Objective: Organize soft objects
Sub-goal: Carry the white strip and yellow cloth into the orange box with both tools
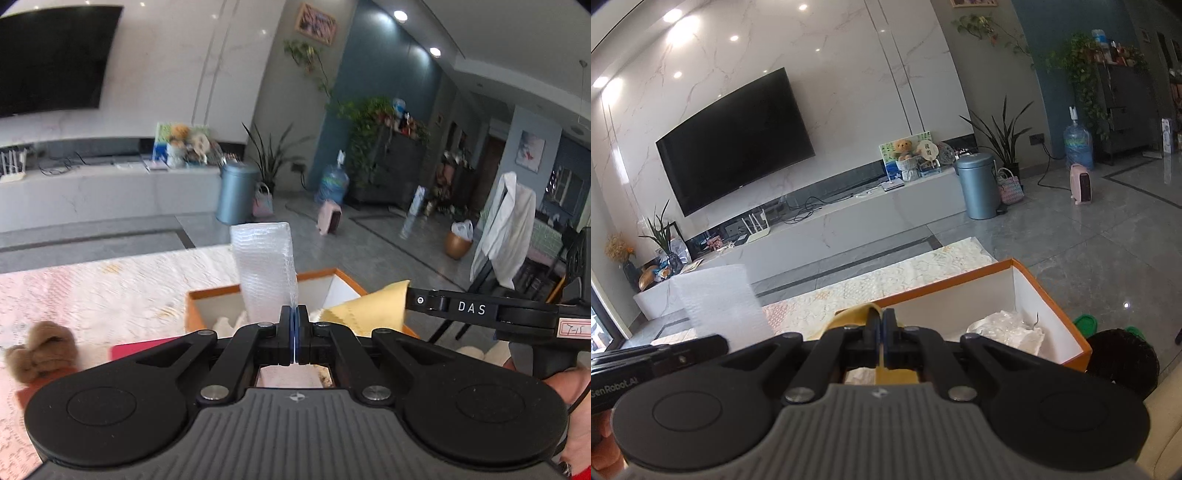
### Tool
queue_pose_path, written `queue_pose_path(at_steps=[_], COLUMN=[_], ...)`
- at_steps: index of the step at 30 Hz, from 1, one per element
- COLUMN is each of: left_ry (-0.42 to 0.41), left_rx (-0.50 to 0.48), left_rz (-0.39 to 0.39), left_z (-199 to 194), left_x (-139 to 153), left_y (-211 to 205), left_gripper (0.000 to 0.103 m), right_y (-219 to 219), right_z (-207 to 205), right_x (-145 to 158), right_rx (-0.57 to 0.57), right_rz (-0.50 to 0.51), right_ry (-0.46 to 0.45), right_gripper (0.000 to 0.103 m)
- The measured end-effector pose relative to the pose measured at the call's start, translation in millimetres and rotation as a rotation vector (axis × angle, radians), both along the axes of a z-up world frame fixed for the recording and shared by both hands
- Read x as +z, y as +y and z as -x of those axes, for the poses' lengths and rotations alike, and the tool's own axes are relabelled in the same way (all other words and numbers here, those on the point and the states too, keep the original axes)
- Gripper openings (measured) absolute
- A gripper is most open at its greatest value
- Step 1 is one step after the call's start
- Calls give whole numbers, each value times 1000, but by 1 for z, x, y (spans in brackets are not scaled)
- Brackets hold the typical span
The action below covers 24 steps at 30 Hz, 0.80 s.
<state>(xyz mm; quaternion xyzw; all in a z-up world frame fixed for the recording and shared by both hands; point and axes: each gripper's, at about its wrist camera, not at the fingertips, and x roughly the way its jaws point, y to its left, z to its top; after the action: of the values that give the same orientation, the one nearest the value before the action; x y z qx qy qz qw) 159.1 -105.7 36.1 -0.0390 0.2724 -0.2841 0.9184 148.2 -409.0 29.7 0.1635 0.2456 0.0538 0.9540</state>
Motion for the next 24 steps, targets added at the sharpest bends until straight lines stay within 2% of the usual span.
queue_pose_path(at_steps=[6, 10, 18, 21, 24], left_ry=[48, 84, 137, 102, 102], left_rx=[-19, -33, -41, -25, -31], left_rz=[-128, -242, -313, -345, -363], left_z=[-27, -42, -69, -78, -87], left_x=[-29, -53, -84, -92, -100], left_y=[-32, -45, -61, -67, -73], left_gripper=[0, 0, 0, 0, 0], right_y=[-16, -25, -25, -27, -24], right_z=[-30, -59, -108, -128, -143], right_x=[-19, -36, -73, -81, -87], right_rx=[-28, -32, -16, -12, 4], right_rz=[-18, -42, -39, -13, 18], right_ry=[18, 63, 155, 186, 220], right_gripper=[0, 0, 0, 0, 0])
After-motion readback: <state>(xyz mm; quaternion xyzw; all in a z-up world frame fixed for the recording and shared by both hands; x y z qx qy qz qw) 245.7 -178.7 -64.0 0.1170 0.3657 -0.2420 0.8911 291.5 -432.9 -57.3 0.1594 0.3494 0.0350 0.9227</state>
